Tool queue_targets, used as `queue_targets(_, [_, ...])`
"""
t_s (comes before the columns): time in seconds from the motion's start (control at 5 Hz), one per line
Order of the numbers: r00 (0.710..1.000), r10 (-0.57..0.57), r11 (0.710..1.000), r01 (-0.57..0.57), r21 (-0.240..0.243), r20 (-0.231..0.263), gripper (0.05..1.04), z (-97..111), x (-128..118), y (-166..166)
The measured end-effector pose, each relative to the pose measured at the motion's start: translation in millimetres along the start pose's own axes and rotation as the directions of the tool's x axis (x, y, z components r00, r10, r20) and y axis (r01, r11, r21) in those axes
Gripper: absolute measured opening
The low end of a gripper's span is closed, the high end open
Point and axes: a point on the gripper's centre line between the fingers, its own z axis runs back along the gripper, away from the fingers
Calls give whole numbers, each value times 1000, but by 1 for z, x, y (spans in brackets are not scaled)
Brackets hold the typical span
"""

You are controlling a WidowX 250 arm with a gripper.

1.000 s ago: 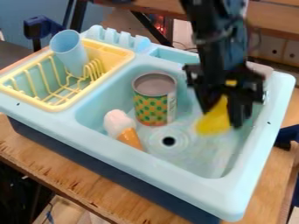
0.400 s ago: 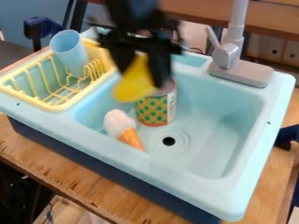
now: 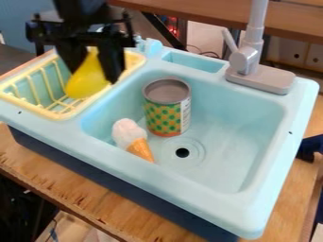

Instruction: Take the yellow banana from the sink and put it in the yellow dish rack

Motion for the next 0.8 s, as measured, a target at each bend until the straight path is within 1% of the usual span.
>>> queue_targets(0.2, [998, 65, 997, -65, 31, 8, 593, -6, 7, 26])
queue_targets(0.4, [995, 101, 994, -101, 43, -3, 593, -18, 13, 41])
queue_targets(0.6, [992, 129, 990, -129, 50, -6, 593, -27, 18, 51])
queue_targets(0.8, [988, 154, 987, -153, 49, -28, 593, -35, 19, 56])
